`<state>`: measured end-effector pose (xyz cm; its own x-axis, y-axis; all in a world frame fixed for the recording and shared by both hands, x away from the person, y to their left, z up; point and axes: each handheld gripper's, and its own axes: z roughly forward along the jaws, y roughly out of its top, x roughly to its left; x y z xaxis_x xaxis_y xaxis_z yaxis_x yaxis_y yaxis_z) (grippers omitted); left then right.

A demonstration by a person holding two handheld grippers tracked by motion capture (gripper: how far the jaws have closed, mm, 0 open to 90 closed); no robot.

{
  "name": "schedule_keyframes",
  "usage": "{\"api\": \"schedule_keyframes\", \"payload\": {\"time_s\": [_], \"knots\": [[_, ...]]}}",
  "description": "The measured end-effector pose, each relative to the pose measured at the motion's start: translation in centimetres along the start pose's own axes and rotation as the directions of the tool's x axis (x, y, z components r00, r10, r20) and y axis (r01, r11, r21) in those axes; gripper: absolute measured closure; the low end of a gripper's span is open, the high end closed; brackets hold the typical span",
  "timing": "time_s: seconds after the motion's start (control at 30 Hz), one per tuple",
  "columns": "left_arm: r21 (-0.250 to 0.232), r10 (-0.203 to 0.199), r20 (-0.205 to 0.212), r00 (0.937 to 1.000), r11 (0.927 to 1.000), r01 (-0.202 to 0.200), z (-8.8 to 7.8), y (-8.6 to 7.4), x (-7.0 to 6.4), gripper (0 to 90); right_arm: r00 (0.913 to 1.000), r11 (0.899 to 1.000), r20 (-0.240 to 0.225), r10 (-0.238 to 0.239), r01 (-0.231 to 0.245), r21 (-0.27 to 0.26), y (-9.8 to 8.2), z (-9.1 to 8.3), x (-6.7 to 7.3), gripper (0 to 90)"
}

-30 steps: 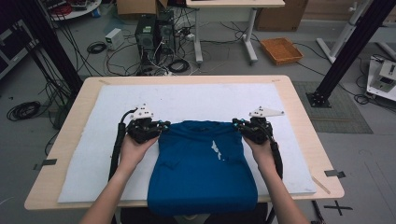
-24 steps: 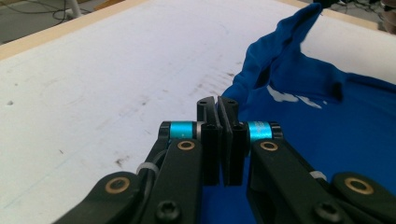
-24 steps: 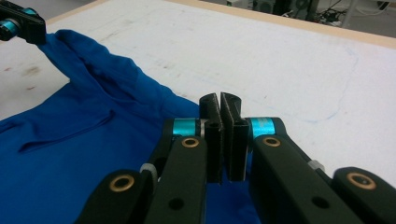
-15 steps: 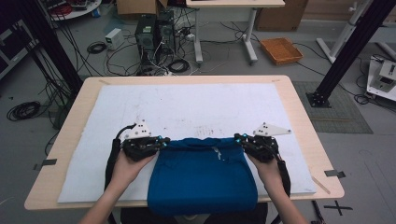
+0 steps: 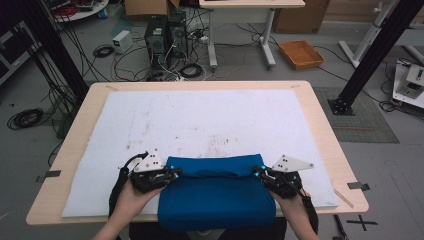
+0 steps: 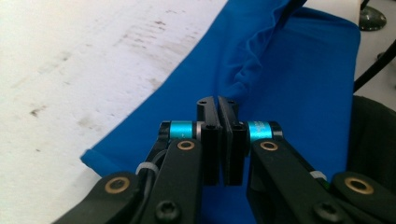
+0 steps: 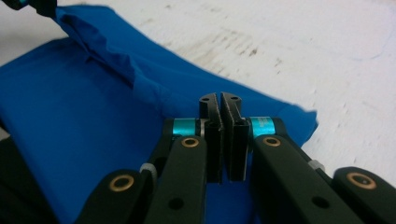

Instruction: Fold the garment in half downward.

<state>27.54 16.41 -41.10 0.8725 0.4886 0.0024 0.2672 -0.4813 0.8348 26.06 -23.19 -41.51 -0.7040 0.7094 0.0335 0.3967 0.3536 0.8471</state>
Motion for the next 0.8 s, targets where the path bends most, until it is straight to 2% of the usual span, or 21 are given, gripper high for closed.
{"api": "schedule_keyframes", "payload": {"time_s": [0.17,0.37,0.67,0.8], "knots": [[0.025,0.014,0.013,0.9998,0.9996,-0.014,0.4,-0.8,-0.9,87.7,0.9999,1.0,-0.012,-0.009,0.009,0.028,-1.2,-0.2,0.8,88.2],[0.046,0.01,0.019,0.9998,0.9989,-0.011,0.6,-1.6,-1.4,87.7,0.9998,0.998,-0.02,-0.008,0.009,0.054,-2.0,-0.3,1.1,87.9],[0.088,0.03,0.044,0.9986,0.9955,-0.033,0.8,-2.5,-2.3,87.3,0.9994,0.996,-0.032,-0.015,0.018,0.089,-3.1,-0.5,1.7,85.9],[0.096,0.034,0.062,0.9975,0.9946,-0.04,0.7,-2.6,-2.7,83.6,0.9994,0.995,-0.029,-0.017,0.02,0.1,-3.3,-0.8,2.0,83.9]]}}
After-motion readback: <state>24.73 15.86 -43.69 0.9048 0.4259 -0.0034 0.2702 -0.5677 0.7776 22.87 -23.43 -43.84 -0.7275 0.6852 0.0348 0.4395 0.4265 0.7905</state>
